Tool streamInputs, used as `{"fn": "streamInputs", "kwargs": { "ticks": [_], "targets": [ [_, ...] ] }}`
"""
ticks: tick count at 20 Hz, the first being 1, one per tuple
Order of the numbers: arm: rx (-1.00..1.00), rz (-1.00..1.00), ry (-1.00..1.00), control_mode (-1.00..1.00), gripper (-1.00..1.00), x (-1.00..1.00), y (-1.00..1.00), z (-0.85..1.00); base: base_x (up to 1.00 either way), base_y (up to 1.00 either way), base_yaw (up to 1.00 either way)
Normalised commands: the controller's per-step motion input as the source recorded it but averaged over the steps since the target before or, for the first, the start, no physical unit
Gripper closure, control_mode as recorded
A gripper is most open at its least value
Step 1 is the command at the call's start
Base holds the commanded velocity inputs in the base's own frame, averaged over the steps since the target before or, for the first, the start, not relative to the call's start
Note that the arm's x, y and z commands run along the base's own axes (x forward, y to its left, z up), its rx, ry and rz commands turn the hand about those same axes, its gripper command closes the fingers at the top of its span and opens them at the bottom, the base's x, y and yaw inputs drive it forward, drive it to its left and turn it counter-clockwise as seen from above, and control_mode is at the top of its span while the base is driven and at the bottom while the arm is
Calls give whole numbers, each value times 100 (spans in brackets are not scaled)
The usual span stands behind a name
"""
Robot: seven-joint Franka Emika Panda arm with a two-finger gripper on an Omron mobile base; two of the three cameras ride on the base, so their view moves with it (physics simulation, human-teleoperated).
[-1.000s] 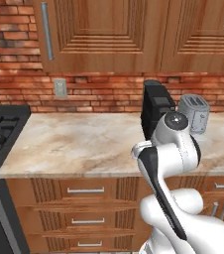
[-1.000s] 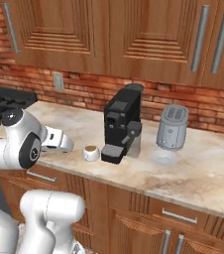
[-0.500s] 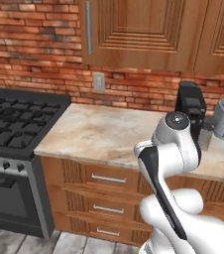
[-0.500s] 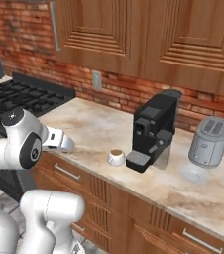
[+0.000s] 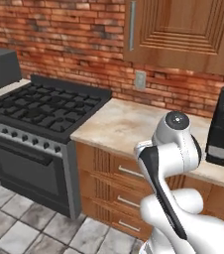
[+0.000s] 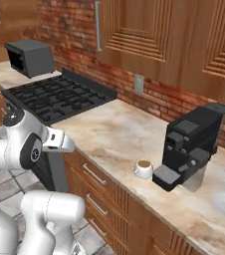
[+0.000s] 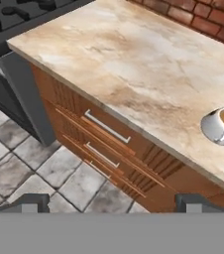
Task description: Take a sugar cube from the saucer and place it inside the coffee. Then, grab milk from the fridge and place it next to the coffee on the counter to sweeten the coffee.
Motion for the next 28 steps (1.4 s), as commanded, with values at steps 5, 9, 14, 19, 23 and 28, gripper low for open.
{"fn": "streamInputs", "kwargs": {
  "ticks": [5, 9, 14, 19, 23, 28],
  "targets": [
    [0, 0, 0, 100, -100, 0, 0, 0, -1, 0, 50],
    [0, 0, 0, 100, -100, 0, 0, 0, -3, 0, 53],
    [0, 0, 0, 100, -100, 0, 0, 0, 0, 7, 50],
    [0, 0, 0, 100, -100, 0, 0, 0, 23, 34, 42],
    [0, 0, 0, 100, -100, 0, 0, 0, 65, 45, 39],
    [0, 0, 0, 100, -100, 0, 0, 0, 92, 42, 37]
  ]
}}
